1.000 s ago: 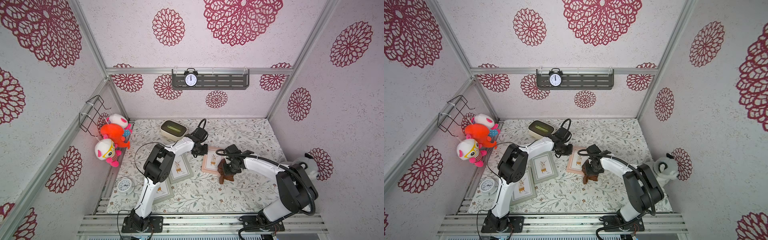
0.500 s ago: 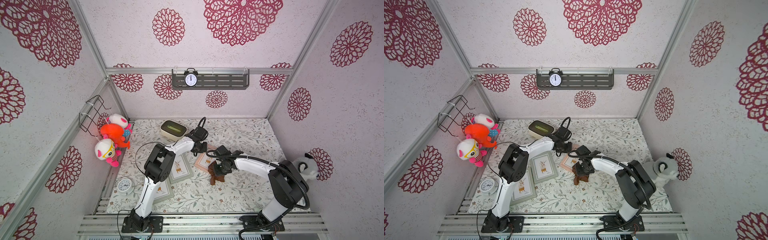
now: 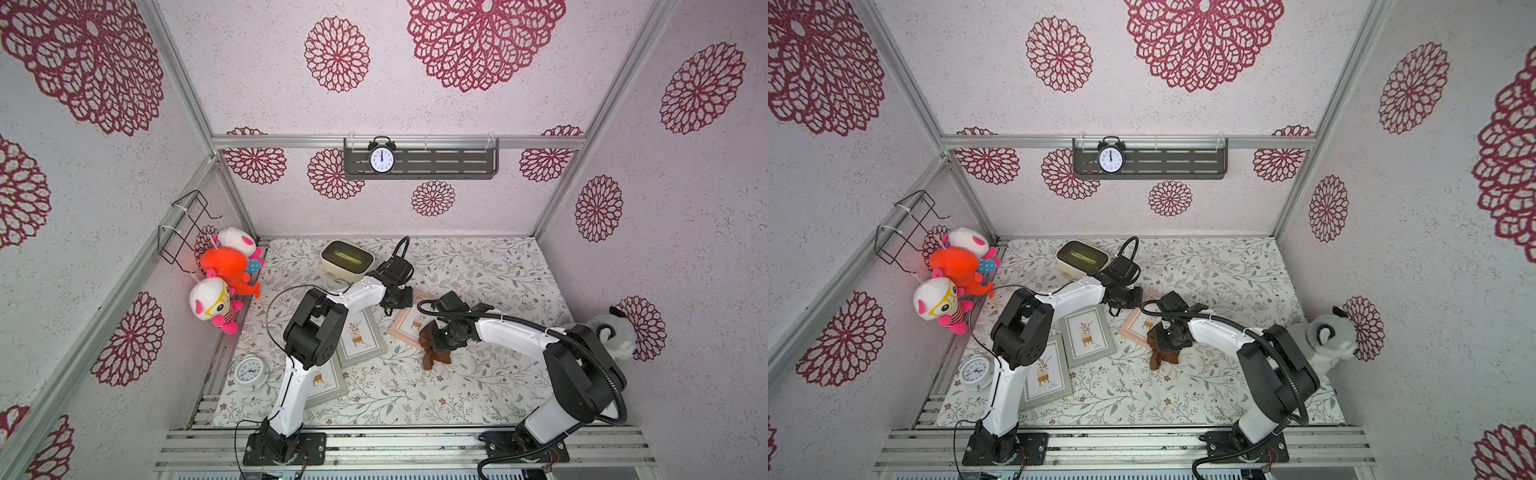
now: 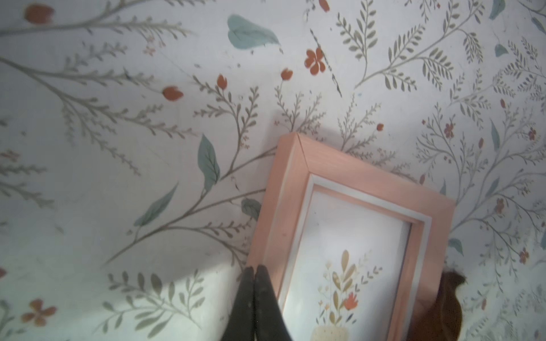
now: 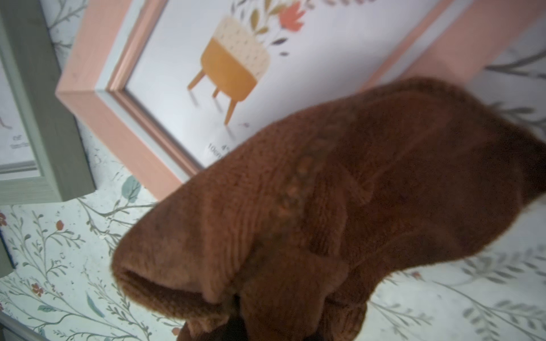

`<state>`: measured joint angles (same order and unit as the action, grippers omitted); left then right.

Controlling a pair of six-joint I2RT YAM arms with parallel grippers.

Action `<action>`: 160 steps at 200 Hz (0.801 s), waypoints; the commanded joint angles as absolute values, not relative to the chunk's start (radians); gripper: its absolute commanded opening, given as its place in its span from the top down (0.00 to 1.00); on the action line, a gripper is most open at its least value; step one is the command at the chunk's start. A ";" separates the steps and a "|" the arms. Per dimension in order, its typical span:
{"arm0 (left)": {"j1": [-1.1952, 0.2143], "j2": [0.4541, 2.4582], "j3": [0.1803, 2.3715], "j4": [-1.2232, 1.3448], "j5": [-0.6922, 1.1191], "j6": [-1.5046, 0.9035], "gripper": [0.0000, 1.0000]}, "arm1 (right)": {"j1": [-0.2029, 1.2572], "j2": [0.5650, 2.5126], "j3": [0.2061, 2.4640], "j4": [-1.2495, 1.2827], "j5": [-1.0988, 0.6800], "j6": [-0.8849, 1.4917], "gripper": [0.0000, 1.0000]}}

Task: Wipe the picture frame with a cloth
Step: Wipe the dirt from the picture frame.

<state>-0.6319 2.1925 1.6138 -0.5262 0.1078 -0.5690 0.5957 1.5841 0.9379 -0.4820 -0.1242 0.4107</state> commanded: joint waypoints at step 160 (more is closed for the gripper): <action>-0.686 2.012 1.318 -0.615 0.373 -0.629 0.59 | 0.664 1.433 0.871 -0.496 -0.069 0.493 1.00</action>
